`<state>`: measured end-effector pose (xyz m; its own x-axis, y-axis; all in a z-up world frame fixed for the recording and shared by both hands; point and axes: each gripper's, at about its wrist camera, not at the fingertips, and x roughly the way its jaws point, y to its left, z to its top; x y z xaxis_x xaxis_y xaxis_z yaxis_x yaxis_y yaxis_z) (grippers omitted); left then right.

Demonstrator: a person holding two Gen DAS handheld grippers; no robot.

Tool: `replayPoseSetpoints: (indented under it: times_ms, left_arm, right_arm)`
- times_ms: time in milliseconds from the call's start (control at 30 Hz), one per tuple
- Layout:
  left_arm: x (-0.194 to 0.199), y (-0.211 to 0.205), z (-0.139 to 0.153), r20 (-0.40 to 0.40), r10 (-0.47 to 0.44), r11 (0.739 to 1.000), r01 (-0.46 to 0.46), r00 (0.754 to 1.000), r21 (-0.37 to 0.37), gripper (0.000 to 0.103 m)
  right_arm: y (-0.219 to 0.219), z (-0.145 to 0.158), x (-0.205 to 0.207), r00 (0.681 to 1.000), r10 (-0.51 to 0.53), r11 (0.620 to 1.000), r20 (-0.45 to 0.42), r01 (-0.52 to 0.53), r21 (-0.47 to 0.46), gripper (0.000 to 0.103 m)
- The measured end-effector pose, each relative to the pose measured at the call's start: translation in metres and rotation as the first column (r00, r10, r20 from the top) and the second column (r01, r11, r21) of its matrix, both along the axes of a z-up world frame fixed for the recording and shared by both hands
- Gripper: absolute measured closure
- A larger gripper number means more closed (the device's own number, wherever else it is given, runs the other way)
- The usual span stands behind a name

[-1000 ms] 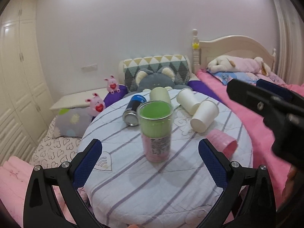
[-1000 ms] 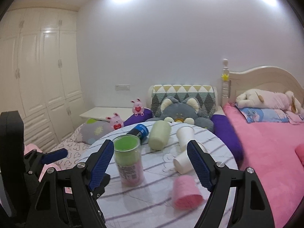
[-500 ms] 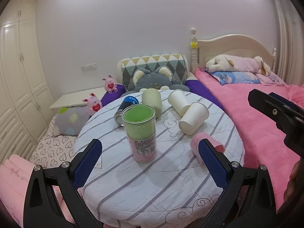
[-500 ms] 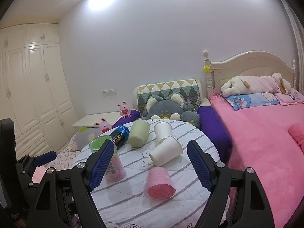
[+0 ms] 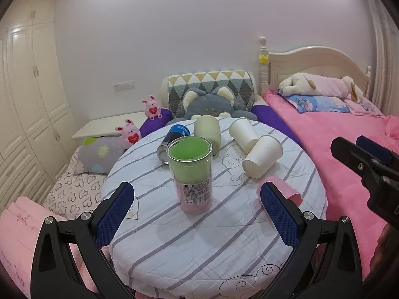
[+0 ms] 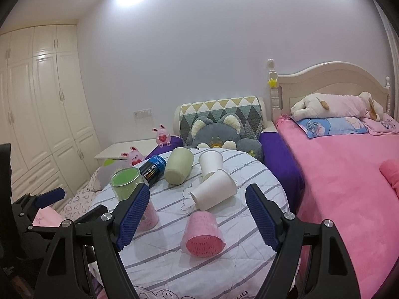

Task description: Flip cup upright

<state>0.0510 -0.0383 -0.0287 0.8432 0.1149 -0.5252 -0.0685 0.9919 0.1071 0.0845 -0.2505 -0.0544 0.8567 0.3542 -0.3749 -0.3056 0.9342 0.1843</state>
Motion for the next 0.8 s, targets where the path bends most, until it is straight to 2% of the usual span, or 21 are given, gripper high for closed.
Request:
replayPoseSetpoints:
  times_ms: [800]
  left_arm:
    - [0.0083, 0.0042, 0.004, 0.003, -0.006, 0.999, 0.006, 1.0, -0.037, 0.0]
  right_arm:
    - [0.0077, -0.0033, 0.004, 1.0, 0.014, 1.0, -0.017, -0.015, -0.028, 0.022]
